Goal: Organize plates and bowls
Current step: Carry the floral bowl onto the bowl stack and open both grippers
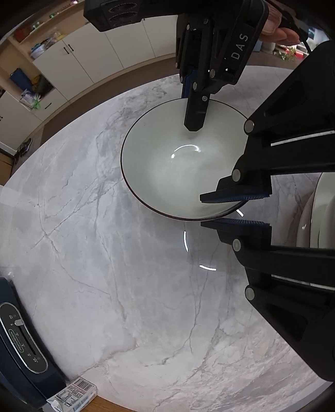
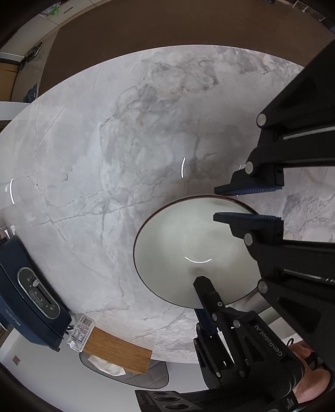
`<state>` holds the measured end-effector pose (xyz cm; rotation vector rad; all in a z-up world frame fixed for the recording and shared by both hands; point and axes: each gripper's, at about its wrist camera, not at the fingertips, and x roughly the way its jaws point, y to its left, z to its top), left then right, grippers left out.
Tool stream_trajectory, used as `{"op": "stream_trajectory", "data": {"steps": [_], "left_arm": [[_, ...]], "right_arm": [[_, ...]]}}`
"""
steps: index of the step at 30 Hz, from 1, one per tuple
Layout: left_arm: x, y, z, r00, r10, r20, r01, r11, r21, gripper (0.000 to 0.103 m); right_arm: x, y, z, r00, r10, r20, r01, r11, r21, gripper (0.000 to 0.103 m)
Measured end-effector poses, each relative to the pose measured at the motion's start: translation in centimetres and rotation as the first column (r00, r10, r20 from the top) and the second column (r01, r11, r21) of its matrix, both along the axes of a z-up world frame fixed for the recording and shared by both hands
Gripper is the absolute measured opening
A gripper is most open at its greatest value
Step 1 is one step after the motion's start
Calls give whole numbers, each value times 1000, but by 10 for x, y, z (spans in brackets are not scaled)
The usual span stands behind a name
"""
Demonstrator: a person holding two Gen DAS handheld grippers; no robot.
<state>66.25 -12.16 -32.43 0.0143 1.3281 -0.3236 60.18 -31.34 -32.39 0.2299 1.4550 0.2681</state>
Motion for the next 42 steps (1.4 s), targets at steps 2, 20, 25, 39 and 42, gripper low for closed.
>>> {"op": "stream_trajectory", "data": {"steps": [2,20,25,39,42], "left_arm": [[-1,-1,2,1000,-4,7,4,1000,2,9],[-53,41,94,995,-2,95,2,1000,1,9],[-103,79,114,994,27,104,-27,1000,1,9],[-196,126,83,995,92,31,-93,995,26,9],[-199,126,71,995,96,9,-96,995,33,9]], "right_arm": [[0,-3,1,1000,-18,0,18,1000,15,14],[-32,42,79,993,63,105,-68,996,50,13],[-60,70,88,986,123,109,-129,990,50,13],[-122,130,62,969,241,46,-242,970,20,13],[-126,136,55,967,252,31,-252,968,-2,13]]}}
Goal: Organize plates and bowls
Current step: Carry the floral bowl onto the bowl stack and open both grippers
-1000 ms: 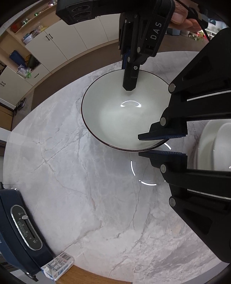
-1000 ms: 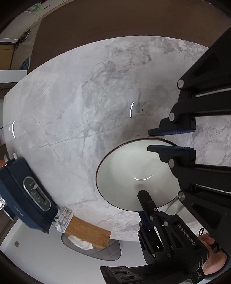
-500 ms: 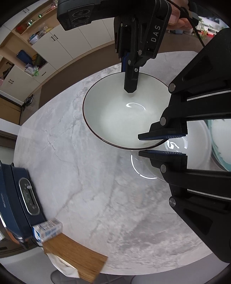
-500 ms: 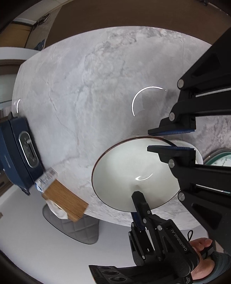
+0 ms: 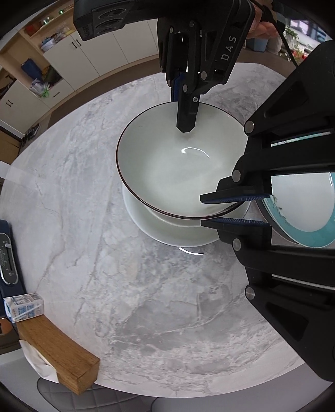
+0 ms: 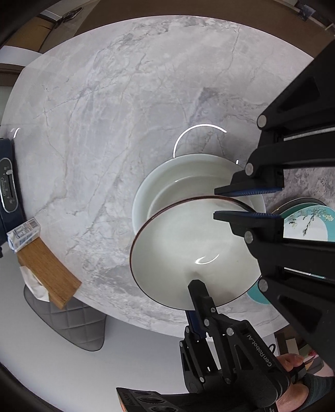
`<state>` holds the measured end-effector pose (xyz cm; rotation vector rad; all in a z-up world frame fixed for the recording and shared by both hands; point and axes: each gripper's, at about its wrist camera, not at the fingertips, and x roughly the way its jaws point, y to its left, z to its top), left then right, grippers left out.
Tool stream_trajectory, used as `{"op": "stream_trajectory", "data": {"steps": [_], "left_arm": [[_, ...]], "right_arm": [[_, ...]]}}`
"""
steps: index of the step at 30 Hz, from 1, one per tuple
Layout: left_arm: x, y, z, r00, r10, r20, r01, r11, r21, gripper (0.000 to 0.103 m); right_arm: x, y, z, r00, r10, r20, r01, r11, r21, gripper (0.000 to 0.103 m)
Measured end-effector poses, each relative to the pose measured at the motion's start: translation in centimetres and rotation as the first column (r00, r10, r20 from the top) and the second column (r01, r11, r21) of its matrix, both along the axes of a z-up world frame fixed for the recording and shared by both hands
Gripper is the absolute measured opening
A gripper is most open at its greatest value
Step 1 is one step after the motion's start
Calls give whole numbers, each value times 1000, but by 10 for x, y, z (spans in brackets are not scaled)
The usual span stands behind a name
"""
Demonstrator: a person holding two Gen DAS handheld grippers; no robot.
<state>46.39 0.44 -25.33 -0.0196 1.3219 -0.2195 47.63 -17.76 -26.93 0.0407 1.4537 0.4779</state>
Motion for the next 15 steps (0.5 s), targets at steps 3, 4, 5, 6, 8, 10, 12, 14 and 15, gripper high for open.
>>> {"op": "stream_trajectory", "data": {"steps": [3,4,5,6,8,10,12,14,15], "left_arm": [[5,0,-14,1000,2,-22,-2,1000,4,9],[7,0,-18,1000,1,-27,-1,1000,7,9],[9,-1,-22,999,1,-32,-1,1000,9,9],[9,-2,-26,999,2,-38,-1,1000,11,9],[12,-2,-28,1000,3,-26,-2,1000,19,9],[15,-1,-28,1000,9,-21,-9,1000,19,9],[19,-2,-28,1000,9,-19,-9,1000,28,9],[22,-1,-28,1000,8,-18,-7,999,33,10],[22,-1,-28,1000,10,-20,-10,999,33,10]], "right_arm": [[-2,2,-7,1000,0,-7,0,1000,-15,13],[-2,2,-9,1000,1,-8,-1,1000,-20,13],[-1,3,-11,1000,4,-6,-4,1000,-29,13],[-1,3,-12,1000,6,-5,-6,999,-36,13],[0,4,-16,1000,8,-6,-8,999,-45,13],[1,3,-20,1000,3,-11,-3,999,-46,13],[2,3,-22,1000,-2,-10,1,999,-47,13],[4,2,-22,1000,-5,-6,5,999,-53,15],[5,2,-21,1000,-5,-5,5,999,-53,16]]}}
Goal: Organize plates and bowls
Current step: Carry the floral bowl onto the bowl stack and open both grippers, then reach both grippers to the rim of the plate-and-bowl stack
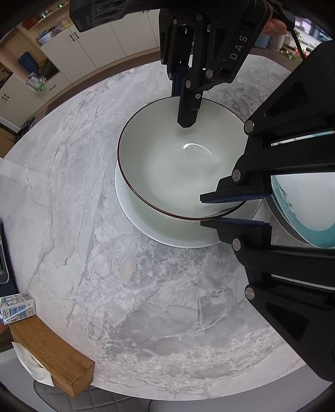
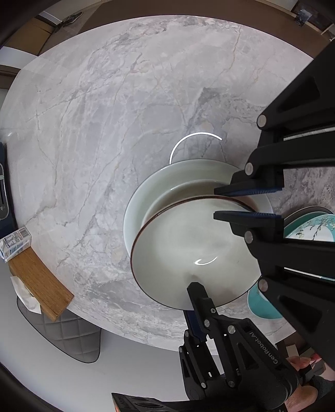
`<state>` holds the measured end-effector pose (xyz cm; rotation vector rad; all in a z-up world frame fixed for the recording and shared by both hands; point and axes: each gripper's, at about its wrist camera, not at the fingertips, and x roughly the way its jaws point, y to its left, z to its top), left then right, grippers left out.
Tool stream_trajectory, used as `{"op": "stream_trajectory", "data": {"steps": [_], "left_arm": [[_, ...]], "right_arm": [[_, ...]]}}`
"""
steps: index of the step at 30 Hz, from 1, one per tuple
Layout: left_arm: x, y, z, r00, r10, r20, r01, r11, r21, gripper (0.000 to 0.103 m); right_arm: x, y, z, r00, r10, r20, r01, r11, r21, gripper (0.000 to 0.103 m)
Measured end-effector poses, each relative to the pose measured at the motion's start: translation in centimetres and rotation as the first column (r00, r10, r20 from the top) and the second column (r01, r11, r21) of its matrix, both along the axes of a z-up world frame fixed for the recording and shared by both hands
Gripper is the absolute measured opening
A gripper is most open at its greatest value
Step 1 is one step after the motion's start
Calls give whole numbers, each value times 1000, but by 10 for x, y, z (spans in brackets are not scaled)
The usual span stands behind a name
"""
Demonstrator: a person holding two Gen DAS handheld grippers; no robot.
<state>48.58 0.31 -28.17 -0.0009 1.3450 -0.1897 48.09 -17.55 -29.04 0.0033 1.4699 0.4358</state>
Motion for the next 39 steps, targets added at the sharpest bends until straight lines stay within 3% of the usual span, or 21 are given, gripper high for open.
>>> {"op": "stream_trajectory", "data": {"steps": [3,7,12,17,18,21,22,24,26,27,28,31,33,35,37,39], "left_arm": [[-1,1,-2,1000,4,0,-4,1000,6,10],[-1,1,-1,1000,12,14,-12,1000,4,10],[-1,2,5,999,18,31,-18,1000,1,10],[-7,15,13,997,58,56,-54,997,-63,11],[-10,20,16,995,68,68,-62,994,-87,11],[-19,35,28,985,133,112,-116,982,-147,11],[-23,41,34,976,167,138,-142,975,-173,11],[-22,52,40,968,208,143,-175,961,-213,13],[-23,62,35,970,229,86,-200,944,-262,13],[-25,68,31,967,244,73,-212,929,-303,13],[-28,70,28,965,253,75,-221,930,-293,13],[-36,62,24,971,200,129,-172,965,-200,13],[-39,57,22,973,187,132,-161,970,-184,13],[-39,56,15,972,199,122,-179,971,-161,13],[-34,56,7,974,202,106,-191,976,-106,13],[-34,56,2,974,193,116,-180,977,-115,13]], "right_arm": [[1,-1,2,1000,-2,7,2,1000,-5,19],[1,0,8,1000,-3,23,3,1000,3,32],[2,0,8,1000,-1,29,1,1000,0,34],[-1,-6,16,998,-23,55,22,1000,10,53],[-1,-10,23,997,-33,74,31,999,30,55],[-6,-25,51,983,-78,164,51,985,164,79],[-10,-32,62,972,-108,208,58,971,233,91],[-21,-50,80,936,-197,291,76,922,380,103],[-31,-66,85,903,-284,323,97,866,490,103],[-33,-74,81,900,-318,298,126,845,519,103],[-30,-77,75,910,-322,260,144,835,530,103],[-32,-91,52,915,-365,172,234,827,511,103],[-37,-96,44,913,-354,203,242,870,429,103],[-35,-96,36,924,-309,223,240,927,289,103],[-32,-98,22,938,-285,199,248,949,193,103],[-30,-104,12,941,-286,183,262,955,142,98]]}}
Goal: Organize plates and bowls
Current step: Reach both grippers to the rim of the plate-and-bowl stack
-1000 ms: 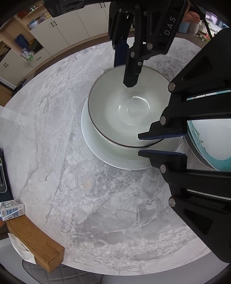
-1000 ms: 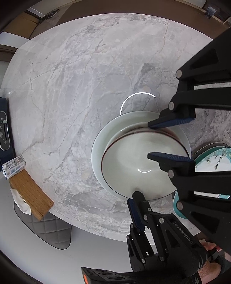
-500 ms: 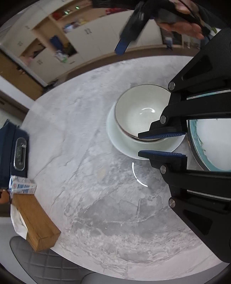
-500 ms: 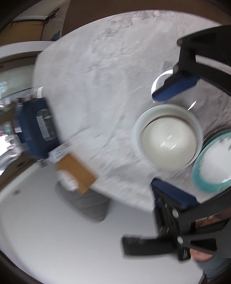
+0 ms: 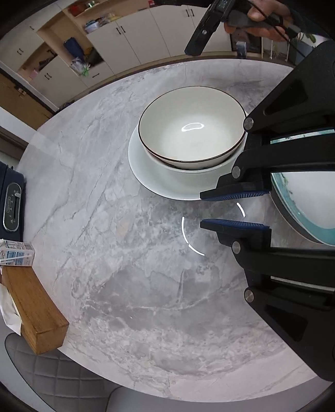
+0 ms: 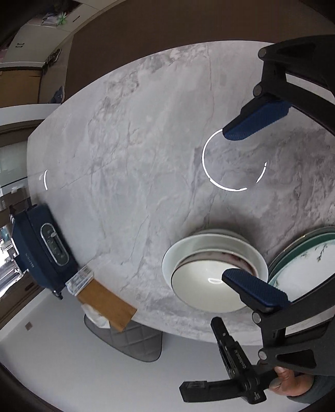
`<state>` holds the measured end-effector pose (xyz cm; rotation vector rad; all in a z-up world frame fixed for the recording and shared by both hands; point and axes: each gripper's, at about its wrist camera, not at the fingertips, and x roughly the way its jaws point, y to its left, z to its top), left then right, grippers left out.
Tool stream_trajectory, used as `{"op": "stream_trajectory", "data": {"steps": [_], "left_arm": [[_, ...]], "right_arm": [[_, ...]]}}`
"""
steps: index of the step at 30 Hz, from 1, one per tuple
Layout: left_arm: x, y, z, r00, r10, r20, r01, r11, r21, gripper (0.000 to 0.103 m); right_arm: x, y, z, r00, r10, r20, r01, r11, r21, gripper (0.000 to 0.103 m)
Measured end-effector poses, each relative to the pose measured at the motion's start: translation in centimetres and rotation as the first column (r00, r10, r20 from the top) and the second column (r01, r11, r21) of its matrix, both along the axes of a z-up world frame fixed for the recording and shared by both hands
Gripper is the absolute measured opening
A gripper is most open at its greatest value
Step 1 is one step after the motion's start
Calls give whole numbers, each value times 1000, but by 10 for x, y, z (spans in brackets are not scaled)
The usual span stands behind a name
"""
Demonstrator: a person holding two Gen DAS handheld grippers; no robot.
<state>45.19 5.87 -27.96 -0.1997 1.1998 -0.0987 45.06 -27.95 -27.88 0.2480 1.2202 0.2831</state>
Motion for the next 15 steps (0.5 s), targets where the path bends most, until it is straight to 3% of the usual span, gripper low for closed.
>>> {"op": "stream_trajectory", "data": {"steps": [6,15], "left_arm": [[1,-5,-8,999,-21,28,20,999,47,13],[5,-3,-16,999,-38,24,38,999,-7,13]], "right_arm": [[9,4,-21,998,32,-56,-32,999,2,96],[18,19,-36,994,88,-66,-85,995,53,96]]}}
